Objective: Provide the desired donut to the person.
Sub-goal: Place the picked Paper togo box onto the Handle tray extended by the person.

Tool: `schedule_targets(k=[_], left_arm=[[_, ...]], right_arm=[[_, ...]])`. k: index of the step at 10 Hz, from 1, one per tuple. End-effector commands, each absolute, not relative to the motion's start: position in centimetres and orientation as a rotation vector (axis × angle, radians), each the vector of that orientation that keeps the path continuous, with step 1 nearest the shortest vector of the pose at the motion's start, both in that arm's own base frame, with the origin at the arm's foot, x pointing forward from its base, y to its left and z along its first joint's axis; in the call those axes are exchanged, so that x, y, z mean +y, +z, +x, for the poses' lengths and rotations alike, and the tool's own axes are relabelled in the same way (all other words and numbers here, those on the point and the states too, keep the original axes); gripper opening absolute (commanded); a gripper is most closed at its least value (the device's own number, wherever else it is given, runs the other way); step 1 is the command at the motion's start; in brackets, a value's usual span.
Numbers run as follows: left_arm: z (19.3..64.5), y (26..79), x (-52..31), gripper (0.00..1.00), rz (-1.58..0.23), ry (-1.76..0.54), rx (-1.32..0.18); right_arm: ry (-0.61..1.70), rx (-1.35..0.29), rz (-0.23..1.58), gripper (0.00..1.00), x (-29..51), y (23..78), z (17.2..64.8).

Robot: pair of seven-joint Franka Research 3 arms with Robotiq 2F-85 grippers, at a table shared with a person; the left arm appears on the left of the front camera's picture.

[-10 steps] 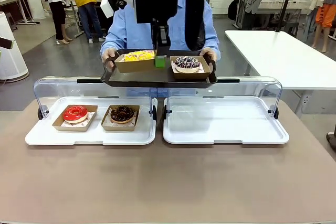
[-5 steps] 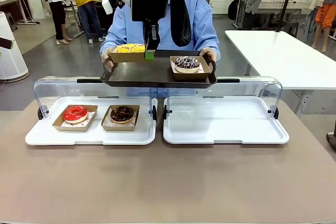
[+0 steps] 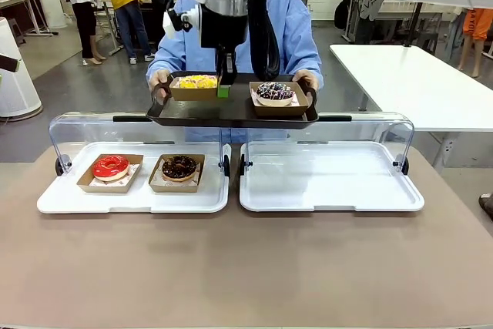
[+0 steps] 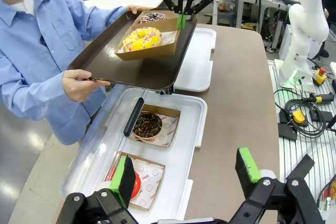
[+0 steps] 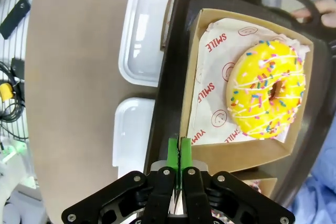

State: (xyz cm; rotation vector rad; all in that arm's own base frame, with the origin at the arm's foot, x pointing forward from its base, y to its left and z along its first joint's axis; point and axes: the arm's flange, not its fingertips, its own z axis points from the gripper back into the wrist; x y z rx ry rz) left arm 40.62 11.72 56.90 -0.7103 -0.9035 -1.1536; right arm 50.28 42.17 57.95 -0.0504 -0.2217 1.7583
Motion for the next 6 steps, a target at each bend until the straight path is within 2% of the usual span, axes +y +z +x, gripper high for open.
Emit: schedule_targets(k=[1,6], left_arm=[[40.5,57.0,11.8,1.00,-0.710,-1.154,-0.907],[40.5,57.0,11.8,1.00,-0.710,-1.154,-0.907]], right_arm=[[1.714,-0.215,-0.076,0.02,42.8,57.2,51.9],[1.641,-0.211,-0.075,0.02,42.5,53.8,54.0]])
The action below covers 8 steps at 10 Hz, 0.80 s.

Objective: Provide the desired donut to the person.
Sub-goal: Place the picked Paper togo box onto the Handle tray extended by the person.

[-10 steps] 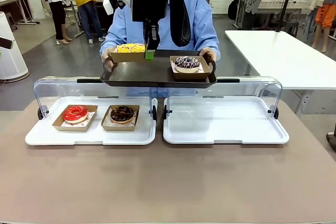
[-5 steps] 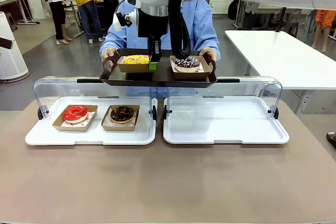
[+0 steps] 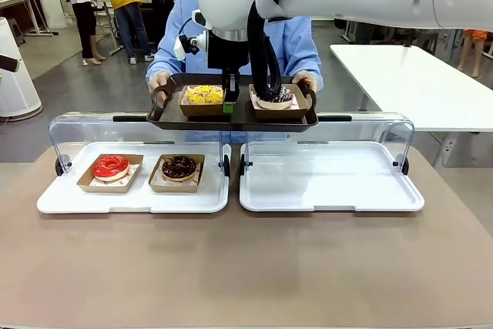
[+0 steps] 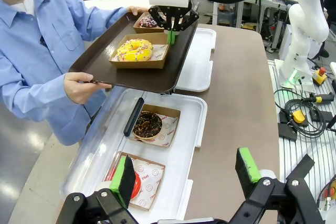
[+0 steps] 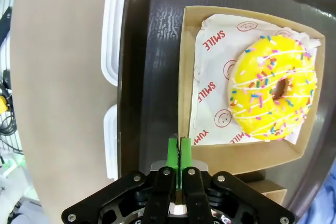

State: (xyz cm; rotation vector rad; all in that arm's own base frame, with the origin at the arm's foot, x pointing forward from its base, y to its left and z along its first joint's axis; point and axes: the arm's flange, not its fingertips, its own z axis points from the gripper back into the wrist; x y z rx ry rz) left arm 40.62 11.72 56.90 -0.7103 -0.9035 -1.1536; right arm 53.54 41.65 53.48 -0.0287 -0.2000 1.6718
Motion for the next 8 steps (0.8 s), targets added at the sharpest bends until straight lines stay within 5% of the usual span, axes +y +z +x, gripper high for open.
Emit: schedule_targets(k=[1,2,3,5,6,8], left_arm=[[40.54,57.00,11.77,1.00,-0.710,-1.154,-0.907],[40.54,57.00,11.77,1.00,-0.710,-1.154,-0.907],[40.54,57.00,11.77,1.00,-0.710,-1.154,-0.907],[40.54,57.00,11.77,1.00,-0.710,-1.154,-0.907],[40.54,57.00,11.77,1.00,-0.710,-1.154,-0.907],[40.54,57.00,11.77,1.00,-0.710,-1.154,-0.907]], right_arm=[[1.640,-0.229,-0.066,0.54,42.56,53.84,54.04],[1.641,-0.233,-0.062,0.61,42.64,53.95,54.08],[1.644,-0.240,-0.059,1.00,42.70,54.02,54.02],[1.646,-0.248,-0.051,1.00,42.68,54.13,54.02],[1.645,-0.256,-0.047,0.85,42.63,54.25,54.05],[1.650,-0.261,-0.041,1.00,42.68,54.32,53.84]])
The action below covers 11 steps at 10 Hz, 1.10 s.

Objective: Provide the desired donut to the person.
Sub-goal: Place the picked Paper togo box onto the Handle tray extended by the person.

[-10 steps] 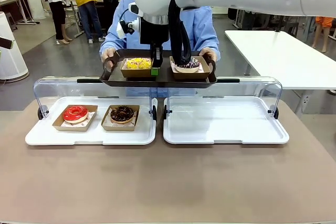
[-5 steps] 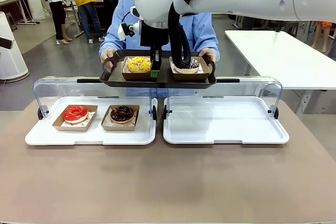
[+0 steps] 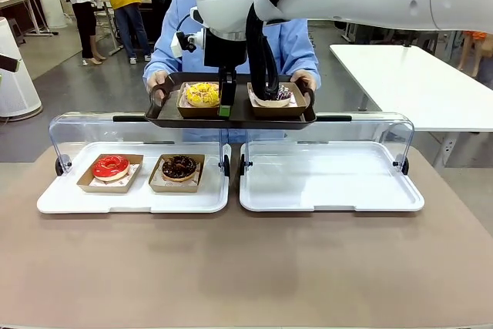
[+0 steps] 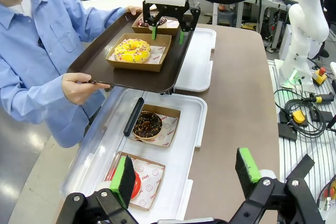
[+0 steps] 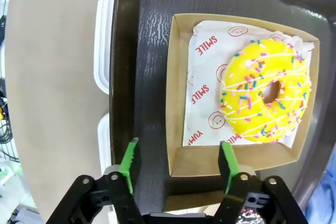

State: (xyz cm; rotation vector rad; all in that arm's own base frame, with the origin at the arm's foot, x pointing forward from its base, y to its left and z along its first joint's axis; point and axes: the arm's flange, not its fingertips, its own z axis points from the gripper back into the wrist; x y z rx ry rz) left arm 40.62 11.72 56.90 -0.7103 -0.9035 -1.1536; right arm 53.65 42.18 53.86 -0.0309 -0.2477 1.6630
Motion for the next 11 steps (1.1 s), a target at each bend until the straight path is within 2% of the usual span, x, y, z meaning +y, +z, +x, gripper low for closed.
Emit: schedule_targets(k=[1,5,7,11], left_arm=[[40.5,57.0,11.8,1.00,-0.710,-1.154,-0.907],[40.5,57.0,11.8,1.00,-0.710,-1.154,-0.907],[40.5,57.0,11.8,1.00,-0.710,-1.154,-0.907],[40.5,57.0,11.8,1.00,-0.710,-1.154,-0.907]], right_arm=[[1.649,-0.260,-0.044,1.00,42.7,54.4,53.8],[1.668,-0.245,0.001,1.00,43.5,56.0,52.2],[1.633,-0.098,-0.006,1.00,43.0,59.3,46.9],[1.661,-0.119,-0.040,1.00,35.3,64.3,37.4]])
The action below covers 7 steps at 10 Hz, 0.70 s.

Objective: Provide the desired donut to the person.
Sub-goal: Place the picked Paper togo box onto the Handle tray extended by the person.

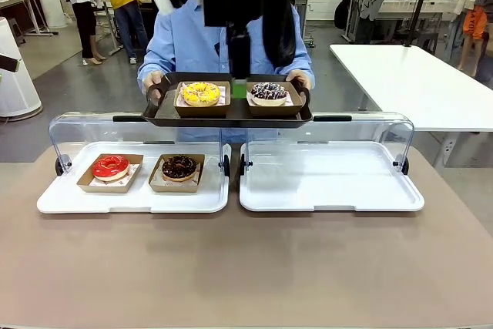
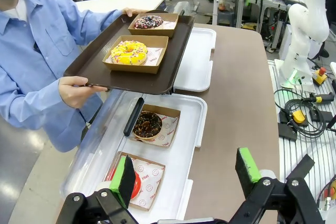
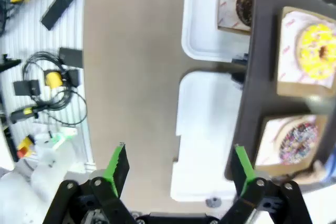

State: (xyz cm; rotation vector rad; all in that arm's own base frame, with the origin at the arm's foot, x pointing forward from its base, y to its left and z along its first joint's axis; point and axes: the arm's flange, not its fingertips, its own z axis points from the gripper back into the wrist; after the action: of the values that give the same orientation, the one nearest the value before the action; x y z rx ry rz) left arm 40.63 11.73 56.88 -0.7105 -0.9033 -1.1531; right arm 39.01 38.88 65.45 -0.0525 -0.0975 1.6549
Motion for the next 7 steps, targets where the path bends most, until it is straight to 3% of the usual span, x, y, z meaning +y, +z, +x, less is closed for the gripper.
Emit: schedule_targets(k=[1,7], left_arm=[[40.5,57.0,11.8,1.00,-0.710,-1.154,-0.907],[40.5,57.0,11.8,1.00,-0.710,-1.154,-0.907]], right_arm=[[1.653,-0.145,-0.043,1.00,32.3,64.6,35.8],[1.635,-0.264,0.069,1.00,19.7,60.4,32.8]])
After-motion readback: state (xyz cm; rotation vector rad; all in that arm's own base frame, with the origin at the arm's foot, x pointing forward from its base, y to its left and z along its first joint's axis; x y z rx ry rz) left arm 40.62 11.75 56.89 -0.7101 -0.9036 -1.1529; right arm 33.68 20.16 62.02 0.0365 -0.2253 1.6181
